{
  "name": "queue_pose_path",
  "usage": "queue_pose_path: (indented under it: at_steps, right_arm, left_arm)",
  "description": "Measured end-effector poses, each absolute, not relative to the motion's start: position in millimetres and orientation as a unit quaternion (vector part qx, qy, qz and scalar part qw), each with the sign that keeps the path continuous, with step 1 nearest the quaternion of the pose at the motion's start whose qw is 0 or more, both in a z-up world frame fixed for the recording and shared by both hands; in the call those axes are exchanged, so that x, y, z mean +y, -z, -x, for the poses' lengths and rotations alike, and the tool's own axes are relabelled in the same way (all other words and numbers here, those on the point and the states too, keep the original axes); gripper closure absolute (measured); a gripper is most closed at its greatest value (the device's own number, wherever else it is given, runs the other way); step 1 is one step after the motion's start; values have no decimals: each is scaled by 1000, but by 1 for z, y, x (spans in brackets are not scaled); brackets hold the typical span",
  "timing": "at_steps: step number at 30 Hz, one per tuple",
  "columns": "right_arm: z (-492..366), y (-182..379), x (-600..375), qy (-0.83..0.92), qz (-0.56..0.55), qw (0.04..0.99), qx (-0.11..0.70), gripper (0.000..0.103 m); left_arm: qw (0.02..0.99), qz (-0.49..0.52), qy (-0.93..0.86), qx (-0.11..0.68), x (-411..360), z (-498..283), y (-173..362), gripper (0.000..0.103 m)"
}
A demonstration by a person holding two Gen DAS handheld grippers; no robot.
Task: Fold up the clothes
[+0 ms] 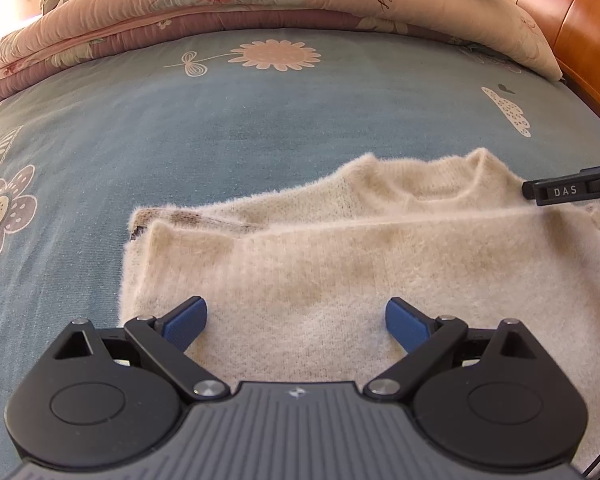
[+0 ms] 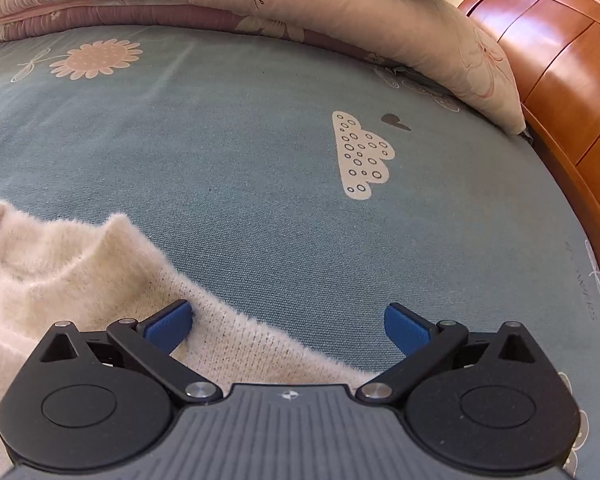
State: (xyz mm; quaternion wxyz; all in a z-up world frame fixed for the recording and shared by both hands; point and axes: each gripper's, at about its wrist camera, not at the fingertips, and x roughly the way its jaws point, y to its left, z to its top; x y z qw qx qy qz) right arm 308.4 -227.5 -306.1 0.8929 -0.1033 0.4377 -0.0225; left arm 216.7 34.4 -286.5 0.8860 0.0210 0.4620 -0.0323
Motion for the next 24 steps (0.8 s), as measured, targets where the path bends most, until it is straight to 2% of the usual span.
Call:
queue_pose_path:
  at_steps: [4,9,24]
  right_arm:
    - [-291,281,-226,-10,77,913,401,0]
    - [-267,266,-215,-61,63,915,394,0]
    - [-196,262,-214,-80,55,893,439,0]
  left_arm:
    - [888,-26,38,458,33,-213,283,7]
    - [887,-32,44,459,29,-205,279,7]
    - [876,-62,63,475,14,-170,268,7]
